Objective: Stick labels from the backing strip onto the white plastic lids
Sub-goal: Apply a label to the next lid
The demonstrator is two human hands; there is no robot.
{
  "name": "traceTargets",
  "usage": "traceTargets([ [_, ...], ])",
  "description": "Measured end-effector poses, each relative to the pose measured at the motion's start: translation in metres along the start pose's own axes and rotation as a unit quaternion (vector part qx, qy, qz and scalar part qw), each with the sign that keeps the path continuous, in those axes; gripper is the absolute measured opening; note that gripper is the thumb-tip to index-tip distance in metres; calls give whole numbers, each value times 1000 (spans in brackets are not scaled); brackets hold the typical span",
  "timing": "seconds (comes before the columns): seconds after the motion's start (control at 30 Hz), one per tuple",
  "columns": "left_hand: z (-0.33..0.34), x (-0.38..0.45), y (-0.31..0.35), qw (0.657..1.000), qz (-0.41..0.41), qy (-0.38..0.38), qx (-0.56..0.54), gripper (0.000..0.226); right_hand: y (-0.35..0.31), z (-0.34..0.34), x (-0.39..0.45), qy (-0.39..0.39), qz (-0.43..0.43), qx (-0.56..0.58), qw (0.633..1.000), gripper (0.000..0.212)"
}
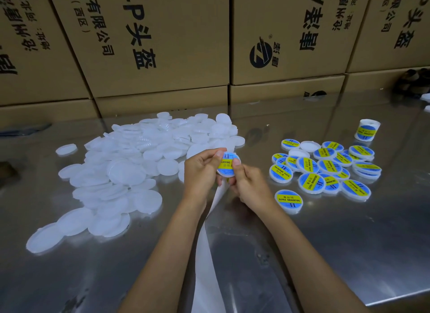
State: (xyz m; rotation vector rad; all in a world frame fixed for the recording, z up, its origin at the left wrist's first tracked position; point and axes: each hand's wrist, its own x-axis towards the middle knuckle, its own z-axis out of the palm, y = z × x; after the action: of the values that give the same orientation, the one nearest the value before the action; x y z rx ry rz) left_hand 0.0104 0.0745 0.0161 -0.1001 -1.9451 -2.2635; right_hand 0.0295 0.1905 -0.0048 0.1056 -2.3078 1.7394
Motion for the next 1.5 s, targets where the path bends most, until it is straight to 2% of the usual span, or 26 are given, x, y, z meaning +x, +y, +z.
traceTargets([
  [0.17, -8, 0, 4, 999, -18, -40, 25, 21, -5, -4, 0, -65, 73, 48, 994, 50],
  [0.3, -10, -2, 9, 989, -8, -139, 54, 46, -10, -6, 1, -26, 120, 104, 987, 49],
  [0.37, -10, -1, 10, 987, 4, -147, 72, 51, -12, -7, 2, -16, 130, 131, 983, 49],
  [0.53, -16, -1, 12, 993, 6, -96, 73, 44, -18, -10, 3, -20, 159, 146, 976, 59],
  [0.67, -16, 3, 8, 998, 10, -10, 54, 21, -17, -8, -2, -72, 92, 111, 987, 44],
  [0.73, -14, 3, 7, 998, 10, 22, 52, 10, -14, -7, -2, -98, 89, 100, 986, 40],
  [0.8, -11, 0, 10, 997, 10, 38, 67, 23, -12, -10, 1, -110, 113, 120, 980, 40],
  [0.87, -10, 0, 13, 996, -6, 55, 71, 35, -10, -15, 5, -61, 141, 163, 975, 40],
  [0.93, -14, 5, 13, 994, -25, 94, 55, 28, -6, -21, 10, 41, 172, 223, 959, 38],
  [1.0, -23, 11, 10, 987, -32, 145, 62, 24, -1, -28, 15, 118, 201, 303, 924, 34],
  [1.1, -35, 17, 5, 973, -49, 210, 77, 29, 3, -37, 16, 159, 221, 431, 860, 28],
  [1.17, -43, 20, 2, 966, -51, 234, 99, 28, 3, -38, 16, 171, 224, 469, 837, 22],
  [1.27, -56, 25, -4, 952, -16, 216, 217, 26, 3, -39, 15, 170, 228, 476, 832, 16],
  [1.4, -59, 25, -13, 901, 22, 129, 415, 36, 3, -40, 15, 166, 238, 471, 833, 14],
  [1.5, -56, 25, -18, 873, 16, 94, 477, 39, 2, -40, 15, 166, 240, 468, 834, 14],
])
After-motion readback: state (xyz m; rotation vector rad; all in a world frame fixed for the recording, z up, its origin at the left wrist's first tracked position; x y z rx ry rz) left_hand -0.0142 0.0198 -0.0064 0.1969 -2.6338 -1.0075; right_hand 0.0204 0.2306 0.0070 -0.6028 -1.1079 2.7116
